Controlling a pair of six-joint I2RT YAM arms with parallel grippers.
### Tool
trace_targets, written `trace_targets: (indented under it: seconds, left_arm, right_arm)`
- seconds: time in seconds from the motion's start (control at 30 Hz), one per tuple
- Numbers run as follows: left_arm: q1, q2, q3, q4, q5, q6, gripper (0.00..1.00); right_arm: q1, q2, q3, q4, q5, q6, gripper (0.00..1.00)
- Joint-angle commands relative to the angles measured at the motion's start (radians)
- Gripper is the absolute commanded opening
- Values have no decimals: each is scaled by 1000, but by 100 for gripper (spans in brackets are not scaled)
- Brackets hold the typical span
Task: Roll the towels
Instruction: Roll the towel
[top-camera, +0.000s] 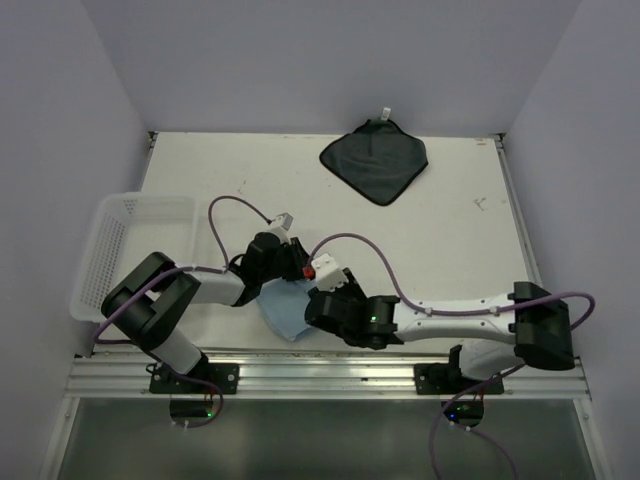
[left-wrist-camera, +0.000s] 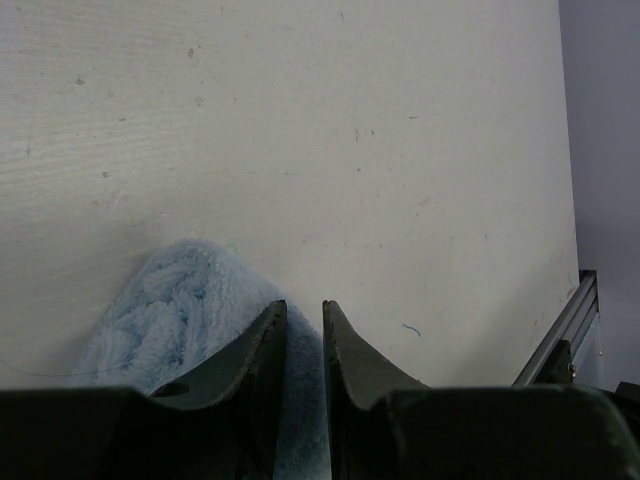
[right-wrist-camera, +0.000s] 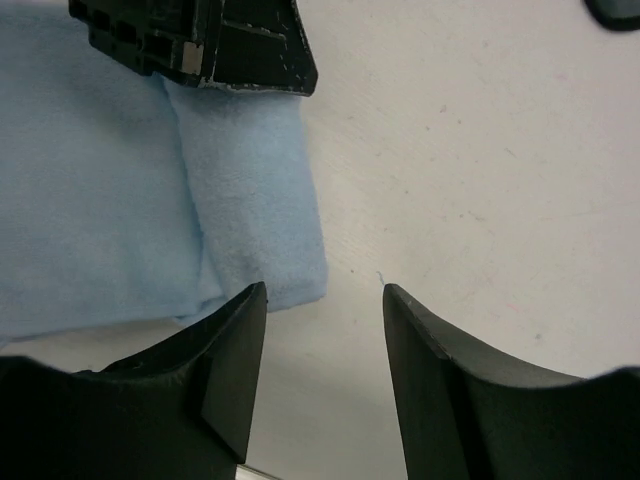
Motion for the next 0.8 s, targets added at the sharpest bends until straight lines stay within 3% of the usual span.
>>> trace_targets:
  seconds: [0.0, 0.07, 0.17, 0.3, 0.53, 0.77]
  left_arm:
    - [-6, 2, -29, -40, -32, 12, 25]
    - [-4, 2, -29, -39, -33, 12, 25]
    - [-6, 2, -29, -37, -35, 12, 25]
    - [-6, 2, -24, -35, -32, 12, 25]
    - [-4, -3, -21, -48, -27, 18, 25]
    - [-6, -17, -17, -65, -32, 29, 25]
  right_arm:
    - [-88, -169, -114, 232, -243, 15, 55]
    - [-182, -267, -209, 347, -437, 38, 59]
    - [-284, -344, -292, 447, -600, 81, 66]
    - [-375, -339, -332, 503, -720, 130, 73]
    - [-433, -217, -373, 611, -802, 159, 75]
    - [-432, -129, -375, 609, -800, 116, 71]
